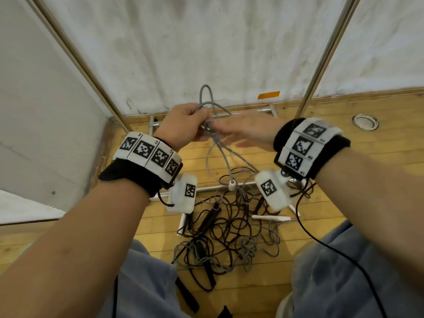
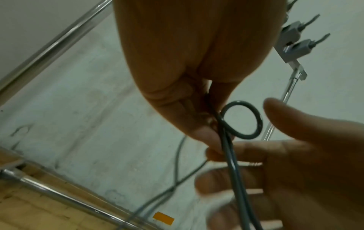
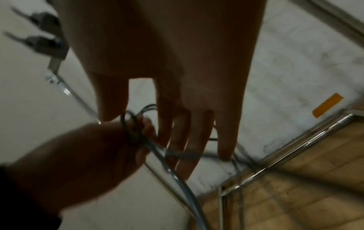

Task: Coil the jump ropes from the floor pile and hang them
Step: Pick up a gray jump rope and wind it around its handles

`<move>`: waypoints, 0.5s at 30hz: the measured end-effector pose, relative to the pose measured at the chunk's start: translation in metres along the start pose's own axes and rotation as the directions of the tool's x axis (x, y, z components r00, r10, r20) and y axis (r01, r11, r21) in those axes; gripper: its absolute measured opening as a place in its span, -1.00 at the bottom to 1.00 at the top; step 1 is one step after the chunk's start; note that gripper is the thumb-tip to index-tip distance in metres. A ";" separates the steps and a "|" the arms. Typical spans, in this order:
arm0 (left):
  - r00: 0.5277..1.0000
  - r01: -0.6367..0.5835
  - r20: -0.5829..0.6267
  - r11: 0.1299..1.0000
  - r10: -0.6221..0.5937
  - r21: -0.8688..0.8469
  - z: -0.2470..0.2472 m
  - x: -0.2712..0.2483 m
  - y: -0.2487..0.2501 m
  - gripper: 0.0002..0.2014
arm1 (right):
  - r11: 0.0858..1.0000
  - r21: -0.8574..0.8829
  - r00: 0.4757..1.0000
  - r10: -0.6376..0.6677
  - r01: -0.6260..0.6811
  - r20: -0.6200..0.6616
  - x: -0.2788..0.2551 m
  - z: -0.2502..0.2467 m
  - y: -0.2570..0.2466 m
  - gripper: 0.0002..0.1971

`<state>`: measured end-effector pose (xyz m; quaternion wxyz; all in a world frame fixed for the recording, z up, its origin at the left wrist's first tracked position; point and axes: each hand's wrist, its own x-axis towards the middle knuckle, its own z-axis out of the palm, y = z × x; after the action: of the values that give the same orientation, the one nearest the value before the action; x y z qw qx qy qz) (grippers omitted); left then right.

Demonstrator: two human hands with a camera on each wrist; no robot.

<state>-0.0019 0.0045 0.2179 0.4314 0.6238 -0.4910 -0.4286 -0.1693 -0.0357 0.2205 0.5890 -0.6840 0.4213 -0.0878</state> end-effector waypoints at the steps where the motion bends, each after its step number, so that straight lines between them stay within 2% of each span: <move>1: 1.000 -0.005 -0.026 1.000 0.005 -0.014 0.000 0.000 0.001 -0.74 | 0.995 -0.092 0.996 -0.018 0.026 0.085 -0.001 0.008 0.002 -0.68; 2: 0.999 -0.010 -0.043 1.000 0.009 -0.023 0.000 0.000 0.002 -0.74 | 0.988 -0.145 0.994 -0.045 0.060 0.103 0.000 0.014 0.003 -0.73; 6: 0.996 -0.024 -0.087 1.000 0.025 0.003 0.000 -0.002 0.003 -0.76 | 0.946 -0.311 0.987 -0.128 0.091 -0.101 0.002 0.012 0.006 -0.73; 11: 0.994 0.020 -0.110 0.997 -0.013 0.070 -0.006 -0.002 0.003 -0.75 | 0.922 -0.376 0.979 -0.156 0.096 -0.131 0.000 0.005 0.007 -0.69; 15: 0.998 -0.024 -0.062 0.993 0.031 0.116 -0.008 -0.004 0.002 -0.69 | 0.900 -0.436 0.961 -0.104 -0.018 -0.255 -0.002 -0.007 0.006 -0.69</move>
<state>0.0049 0.0089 0.2226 0.4160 0.6542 -0.5096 -0.3732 -0.1780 -0.0394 0.2178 0.3558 -0.7886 0.4919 -0.0978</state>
